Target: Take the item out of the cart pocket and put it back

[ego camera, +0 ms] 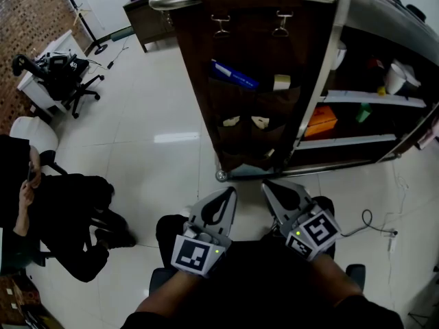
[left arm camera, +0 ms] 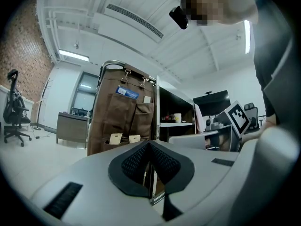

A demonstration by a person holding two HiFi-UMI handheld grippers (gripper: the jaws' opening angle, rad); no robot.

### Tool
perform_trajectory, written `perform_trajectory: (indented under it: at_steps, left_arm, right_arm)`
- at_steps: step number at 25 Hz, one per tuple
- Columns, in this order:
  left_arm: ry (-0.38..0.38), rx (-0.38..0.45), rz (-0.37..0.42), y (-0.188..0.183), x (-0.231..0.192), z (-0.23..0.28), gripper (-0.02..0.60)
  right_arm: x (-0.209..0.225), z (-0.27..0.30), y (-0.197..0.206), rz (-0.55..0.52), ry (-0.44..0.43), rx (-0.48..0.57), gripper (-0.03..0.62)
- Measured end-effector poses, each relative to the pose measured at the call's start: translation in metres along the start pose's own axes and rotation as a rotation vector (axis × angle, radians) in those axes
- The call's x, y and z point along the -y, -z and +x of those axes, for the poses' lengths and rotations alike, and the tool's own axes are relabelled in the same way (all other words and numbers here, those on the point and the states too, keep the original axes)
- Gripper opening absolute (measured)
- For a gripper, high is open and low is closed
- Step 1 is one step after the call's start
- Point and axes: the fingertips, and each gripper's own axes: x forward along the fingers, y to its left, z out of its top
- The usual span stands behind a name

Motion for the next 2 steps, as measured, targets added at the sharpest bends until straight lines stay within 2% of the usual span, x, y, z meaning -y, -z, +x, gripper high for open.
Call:
perform_trajectory:
  at_steps: [2]
  left_arm:
    - [-0.001, 0.001, 0.003, -0.0003, -0.0002, -0.0005, 0.0]
  right_arm:
    - [-0.0002, -0.0002, -0.0005, 0.001, -0.001, 0.001, 0.012]
